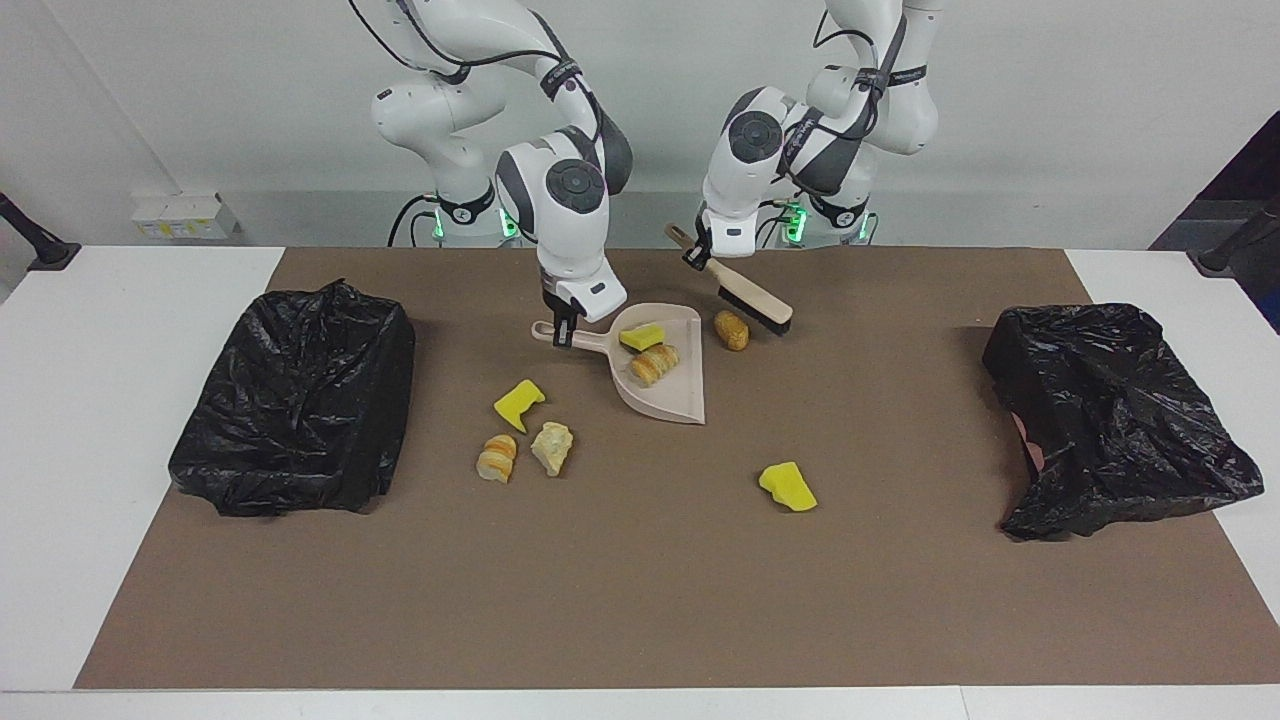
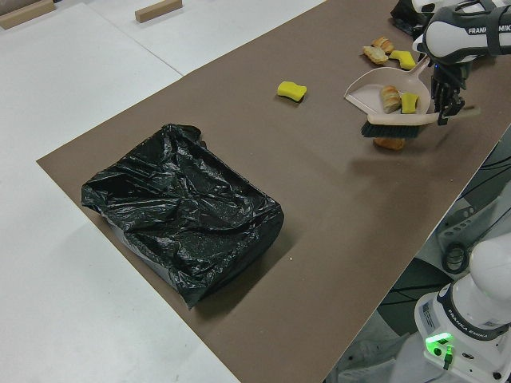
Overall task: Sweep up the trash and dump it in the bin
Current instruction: 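Sweep bread and sponge pieces into the dustpan with the left gripper's brush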
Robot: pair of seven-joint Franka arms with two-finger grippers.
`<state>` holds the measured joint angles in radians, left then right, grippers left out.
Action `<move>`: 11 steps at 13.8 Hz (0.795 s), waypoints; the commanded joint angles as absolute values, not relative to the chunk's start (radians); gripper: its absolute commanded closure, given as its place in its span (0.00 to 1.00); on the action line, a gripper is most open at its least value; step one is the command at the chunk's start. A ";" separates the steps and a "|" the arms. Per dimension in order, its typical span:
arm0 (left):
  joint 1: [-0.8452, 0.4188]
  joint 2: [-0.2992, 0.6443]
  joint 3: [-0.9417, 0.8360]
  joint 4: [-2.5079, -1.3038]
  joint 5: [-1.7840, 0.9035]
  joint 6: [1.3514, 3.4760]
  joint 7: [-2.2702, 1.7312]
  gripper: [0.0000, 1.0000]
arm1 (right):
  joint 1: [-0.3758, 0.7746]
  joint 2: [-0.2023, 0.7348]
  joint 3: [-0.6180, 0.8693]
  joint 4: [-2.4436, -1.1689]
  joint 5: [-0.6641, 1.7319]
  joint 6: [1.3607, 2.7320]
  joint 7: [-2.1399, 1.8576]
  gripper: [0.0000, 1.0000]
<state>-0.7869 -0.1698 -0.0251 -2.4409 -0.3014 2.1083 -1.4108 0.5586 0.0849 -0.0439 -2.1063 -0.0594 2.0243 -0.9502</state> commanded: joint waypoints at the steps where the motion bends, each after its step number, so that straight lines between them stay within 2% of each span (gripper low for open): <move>1: -0.834 -0.184 -0.009 -2.519 -0.321 2.227 -1.309 1.00 | 0.569 0.067 -0.038 -2.141 -0.074 2.049 -0.925 1.00; 5: -0.842 -0.163 -0.009 -2.507 -0.331 2.296 -0.961 1.00 | 0.569 0.068 -0.037 -2.141 -0.074 2.049 -0.890 1.00; 11: -0.874 -0.163 -0.008 -2.482 -0.331 2.245 -0.473 1.00 | 0.571 0.067 -0.038 -2.141 -0.074 2.046 -0.876 1.00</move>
<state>-0.8460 -0.1614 -0.0237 -2.4917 -0.3124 2.2632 -0.5714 0.5689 0.0848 -0.0440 -2.1163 -0.0599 2.0257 -0.9108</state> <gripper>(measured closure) 0.744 0.683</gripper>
